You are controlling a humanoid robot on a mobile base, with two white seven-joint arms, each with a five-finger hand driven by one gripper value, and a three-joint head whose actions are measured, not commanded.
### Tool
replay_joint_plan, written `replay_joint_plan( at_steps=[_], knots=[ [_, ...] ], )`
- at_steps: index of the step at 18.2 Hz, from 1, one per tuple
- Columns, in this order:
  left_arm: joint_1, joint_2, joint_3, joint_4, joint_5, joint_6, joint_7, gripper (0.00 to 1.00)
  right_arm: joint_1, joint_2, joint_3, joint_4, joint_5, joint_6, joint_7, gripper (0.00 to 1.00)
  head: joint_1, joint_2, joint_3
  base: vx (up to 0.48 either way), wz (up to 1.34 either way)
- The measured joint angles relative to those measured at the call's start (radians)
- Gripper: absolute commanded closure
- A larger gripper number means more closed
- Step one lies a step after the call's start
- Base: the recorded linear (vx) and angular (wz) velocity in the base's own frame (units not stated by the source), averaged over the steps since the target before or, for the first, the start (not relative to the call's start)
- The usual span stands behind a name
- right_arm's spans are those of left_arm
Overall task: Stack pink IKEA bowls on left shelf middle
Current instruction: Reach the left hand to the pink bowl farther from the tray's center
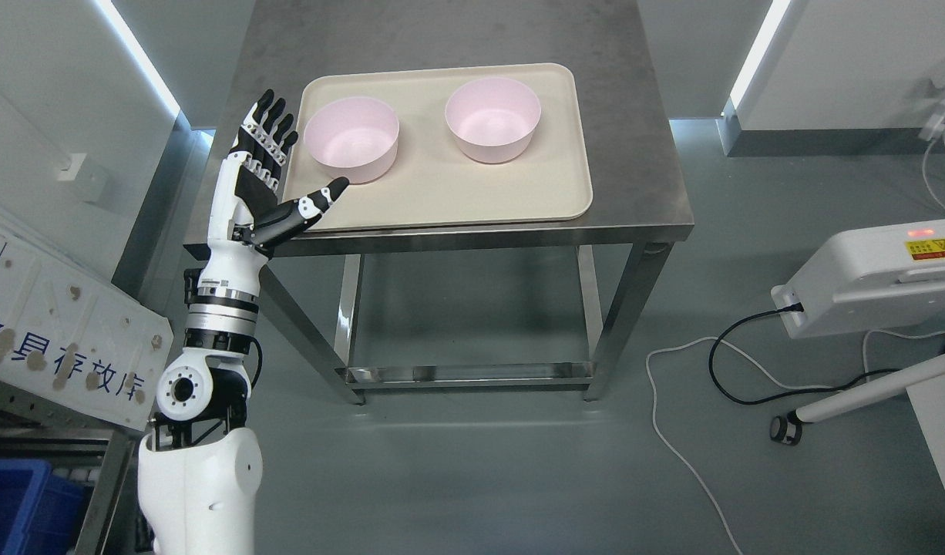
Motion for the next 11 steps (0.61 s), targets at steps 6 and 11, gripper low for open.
replay_joint_plan(
  at_steps=[6,11],
  knots=[
    [-0.014,0.006,0.019,0.009,-0.012,0.003,-0.008,0.00,0.000,0.000,0.000,0.000,0.000,0.000,-0.002,0.00,0.0000,0.000,0.000,0.014,-0.02],
    [-0.150,0.097,-0.019,0.083,-0.098,0.005,-0.040,0.04,0.000,0.000,0.000,0.000,0.000,0.000,-0.005,0.00,0.0000,0.000,0.000,0.007,0.00]
  ],
)
